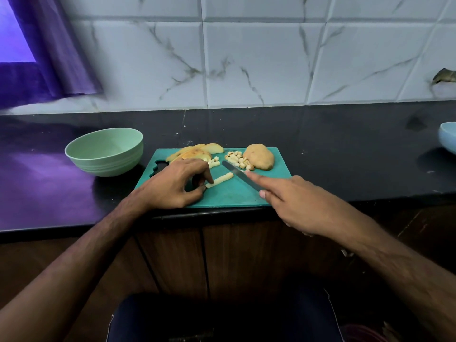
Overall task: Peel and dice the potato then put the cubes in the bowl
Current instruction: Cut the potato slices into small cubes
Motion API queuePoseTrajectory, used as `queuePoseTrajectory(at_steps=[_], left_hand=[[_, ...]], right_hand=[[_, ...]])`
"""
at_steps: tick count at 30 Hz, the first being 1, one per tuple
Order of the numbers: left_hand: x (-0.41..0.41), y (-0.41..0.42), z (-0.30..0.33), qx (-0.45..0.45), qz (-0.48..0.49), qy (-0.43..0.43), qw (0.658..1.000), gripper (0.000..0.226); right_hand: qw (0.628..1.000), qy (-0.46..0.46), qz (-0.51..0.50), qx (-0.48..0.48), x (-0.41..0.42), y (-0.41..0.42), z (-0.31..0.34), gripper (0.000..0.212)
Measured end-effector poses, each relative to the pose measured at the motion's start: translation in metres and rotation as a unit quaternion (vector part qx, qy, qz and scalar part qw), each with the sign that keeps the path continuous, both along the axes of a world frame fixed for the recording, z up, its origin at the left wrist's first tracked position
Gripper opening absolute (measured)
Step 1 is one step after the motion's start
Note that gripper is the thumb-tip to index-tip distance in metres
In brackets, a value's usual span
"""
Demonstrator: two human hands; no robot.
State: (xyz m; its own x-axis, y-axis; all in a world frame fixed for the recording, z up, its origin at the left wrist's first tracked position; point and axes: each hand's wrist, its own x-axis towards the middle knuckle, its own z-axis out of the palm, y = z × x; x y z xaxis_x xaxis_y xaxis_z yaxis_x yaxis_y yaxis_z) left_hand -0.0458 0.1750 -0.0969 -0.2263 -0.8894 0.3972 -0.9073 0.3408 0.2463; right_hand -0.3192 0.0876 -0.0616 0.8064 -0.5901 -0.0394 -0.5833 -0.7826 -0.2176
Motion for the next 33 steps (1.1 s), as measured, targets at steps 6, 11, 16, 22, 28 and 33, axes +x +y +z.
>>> queuePoseTrajectory(at_steps=[6, 11, 16, 22, 28, 33], left_hand=[[0.001, 0.000, -0.001, 0.000, 0.000, 0.002, 1.000, 0.013], [0.001, -0.001, -0.002, 0.000, 0.002, 0.002, 1.000, 0.012], [0.000, 0.001, -0.001, 0.001, 0.006, 0.003, 1.000, 0.018], [-0.001, 0.002, 0.000, 0.001, 0.006, 0.001, 1.000, 0.023], [0.000, 0.001, 0.000, 0.008, 0.016, -0.003, 1.000, 0.029], [0.000, 0.001, 0.000, 0.015, 0.023, -0.014, 1.000, 0.034]], right_hand=[[0.999, 0.033, 0.005, 0.007, 0.004, 0.006, -0.012, 0.052], [0.999, 0.033, -0.012, 0.002, 0.011, 0.006, -0.013, 0.051], [0.998, 0.034, -0.015, -0.041, 0.016, 0.007, -0.017, 0.053], [0.988, 0.044, -0.018, -0.150, 0.019, 0.013, -0.019, 0.060], [0.998, -0.035, -0.018, -0.051, 0.010, 0.004, -0.008, 0.052], [1.000, -0.002, -0.002, -0.026, 0.009, 0.012, -0.014, 0.051]])
